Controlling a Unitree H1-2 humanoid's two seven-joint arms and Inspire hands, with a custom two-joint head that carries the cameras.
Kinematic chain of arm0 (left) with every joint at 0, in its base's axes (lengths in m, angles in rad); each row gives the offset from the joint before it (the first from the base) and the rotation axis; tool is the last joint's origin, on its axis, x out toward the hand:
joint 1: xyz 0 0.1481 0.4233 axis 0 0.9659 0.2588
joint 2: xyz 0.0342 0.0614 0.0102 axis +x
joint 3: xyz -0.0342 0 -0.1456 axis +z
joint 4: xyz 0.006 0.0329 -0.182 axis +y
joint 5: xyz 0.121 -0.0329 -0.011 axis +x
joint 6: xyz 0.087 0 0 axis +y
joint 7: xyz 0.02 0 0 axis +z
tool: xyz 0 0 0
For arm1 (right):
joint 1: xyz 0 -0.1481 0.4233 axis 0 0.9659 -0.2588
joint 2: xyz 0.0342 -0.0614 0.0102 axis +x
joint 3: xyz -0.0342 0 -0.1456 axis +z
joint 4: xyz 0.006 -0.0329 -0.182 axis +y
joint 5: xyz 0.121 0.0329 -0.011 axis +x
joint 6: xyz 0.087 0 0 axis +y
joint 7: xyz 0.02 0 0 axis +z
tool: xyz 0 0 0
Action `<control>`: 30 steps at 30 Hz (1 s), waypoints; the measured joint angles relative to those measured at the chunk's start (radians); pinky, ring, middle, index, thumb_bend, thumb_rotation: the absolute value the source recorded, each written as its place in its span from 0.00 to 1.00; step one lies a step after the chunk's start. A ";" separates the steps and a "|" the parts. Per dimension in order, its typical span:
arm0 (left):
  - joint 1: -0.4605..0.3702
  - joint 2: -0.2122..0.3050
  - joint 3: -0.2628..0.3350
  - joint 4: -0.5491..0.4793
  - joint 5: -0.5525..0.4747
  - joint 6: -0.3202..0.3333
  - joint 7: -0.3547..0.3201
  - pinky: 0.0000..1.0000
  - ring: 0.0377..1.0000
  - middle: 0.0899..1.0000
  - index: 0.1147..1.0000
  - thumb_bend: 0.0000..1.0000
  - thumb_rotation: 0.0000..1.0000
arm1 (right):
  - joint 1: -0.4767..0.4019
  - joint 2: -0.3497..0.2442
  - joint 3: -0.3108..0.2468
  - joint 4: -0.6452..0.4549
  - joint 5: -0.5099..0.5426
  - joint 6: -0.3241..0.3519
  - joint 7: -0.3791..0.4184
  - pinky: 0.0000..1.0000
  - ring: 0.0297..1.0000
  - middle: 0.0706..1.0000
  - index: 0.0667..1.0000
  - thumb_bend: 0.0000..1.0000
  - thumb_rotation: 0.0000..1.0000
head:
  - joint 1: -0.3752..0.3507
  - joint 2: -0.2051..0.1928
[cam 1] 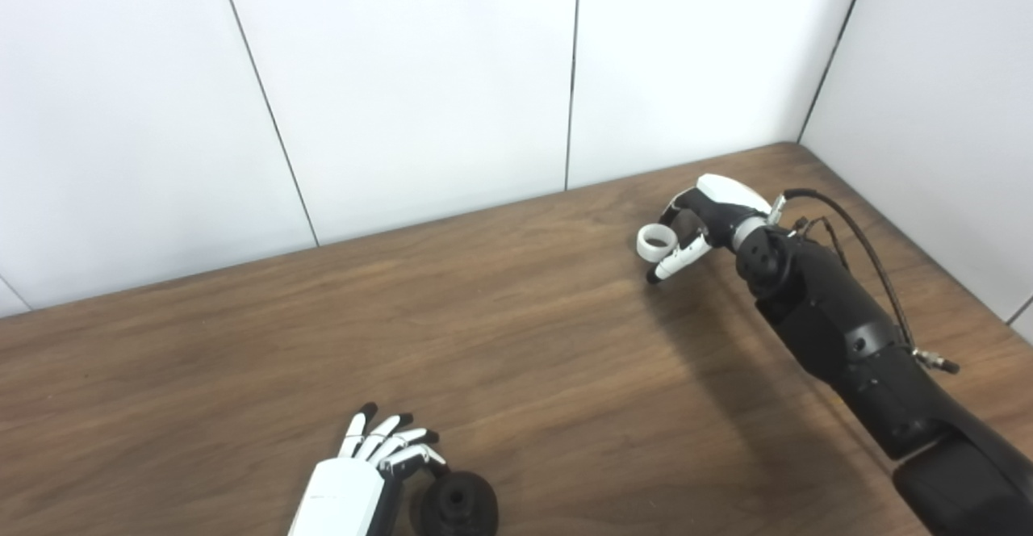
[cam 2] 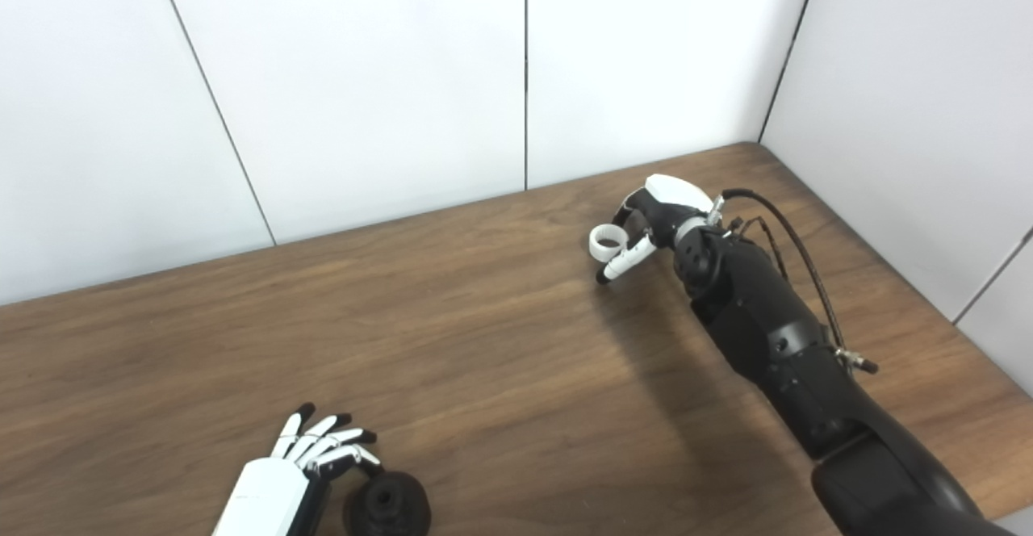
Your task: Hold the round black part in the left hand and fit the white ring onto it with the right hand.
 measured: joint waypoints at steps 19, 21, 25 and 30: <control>0.003 0.000 0.000 -0.003 0.003 -0.001 0.002 1.00 0.88 0.75 0.42 0.52 0.06 | -0.002 0.000 0.006 0.005 0.009 -0.034 -0.069 0.86 0.94 0.83 0.45 0.52 0.14 | 0.002 0.006; 0.004 0.000 0.000 -0.004 0.003 -0.001 0.001 1.00 0.88 0.75 0.42 0.52 0.06 | -0.002 0.000 0.008 0.006 0.009 -0.034 -0.069 0.86 0.94 0.83 0.45 0.52 0.15 | 0.002 0.006; 0.008 0.000 0.000 -0.007 0.004 0.001 0.001 1.00 0.88 0.75 0.42 0.52 0.06 | -0.002 0.000 0.009 0.008 0.010 -0.034 -0.070 0.86 0.93 0.82 0.45 0.52 0.15 | 0.002 0.008; 0.010 -0.001 0.000 -0.008 0.004 0.003 0.001 1.00 0.88 0.75 0.42 0.52 0.06 | -0.002 0.000 0.013 0.008 0.010 -0.031 -0.070 0.86 0.94 0.83 0.45 0.52 0.15 | 0.002 0.008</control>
